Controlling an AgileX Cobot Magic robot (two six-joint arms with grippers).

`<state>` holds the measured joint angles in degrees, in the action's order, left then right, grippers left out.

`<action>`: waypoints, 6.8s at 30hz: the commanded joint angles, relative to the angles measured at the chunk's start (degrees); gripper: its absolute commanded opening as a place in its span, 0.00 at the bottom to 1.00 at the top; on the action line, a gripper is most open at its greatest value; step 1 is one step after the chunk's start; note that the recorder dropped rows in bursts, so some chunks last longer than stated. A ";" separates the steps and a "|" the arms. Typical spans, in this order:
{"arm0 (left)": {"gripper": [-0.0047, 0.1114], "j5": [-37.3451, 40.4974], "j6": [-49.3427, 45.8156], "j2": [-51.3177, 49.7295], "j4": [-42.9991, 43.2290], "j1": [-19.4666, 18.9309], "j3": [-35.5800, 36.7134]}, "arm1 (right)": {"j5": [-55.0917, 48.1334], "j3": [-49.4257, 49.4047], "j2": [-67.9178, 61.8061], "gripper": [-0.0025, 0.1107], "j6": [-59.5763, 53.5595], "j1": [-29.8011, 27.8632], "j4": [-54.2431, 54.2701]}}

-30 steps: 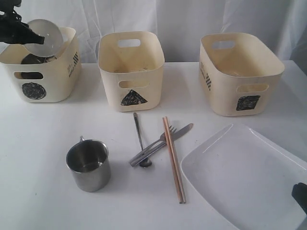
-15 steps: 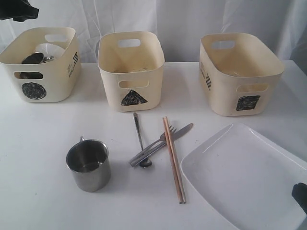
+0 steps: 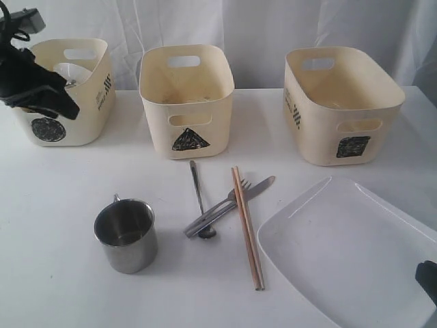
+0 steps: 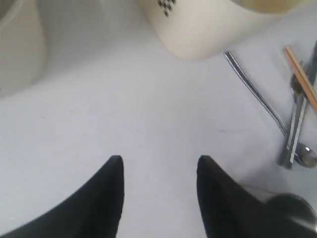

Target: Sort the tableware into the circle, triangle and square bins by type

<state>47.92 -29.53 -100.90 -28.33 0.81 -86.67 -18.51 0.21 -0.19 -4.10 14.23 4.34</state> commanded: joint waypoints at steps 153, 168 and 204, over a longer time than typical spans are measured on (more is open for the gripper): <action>0.44 -9.36 20.71 100.20 14.60 -0.71 60.46 | 0.31 -0.21 0.19 0.02 -0.04 0.13 0.14; 0.44 -43.40 19.38 100.56 12.31 -0.71 86.67 | 0.31 -0.21 0.19 0.02 -0.04 0.13 0.14; 0.44 -42.31 30.79 100.56 23.04 -0.71 86.67 | 12.80 0.15 0.19 0.02 12.57 0.13 6.20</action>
<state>5.80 0.76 -0.66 -5.06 0.15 -0.21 -15.08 0.09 -0.09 1.69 14.23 7.14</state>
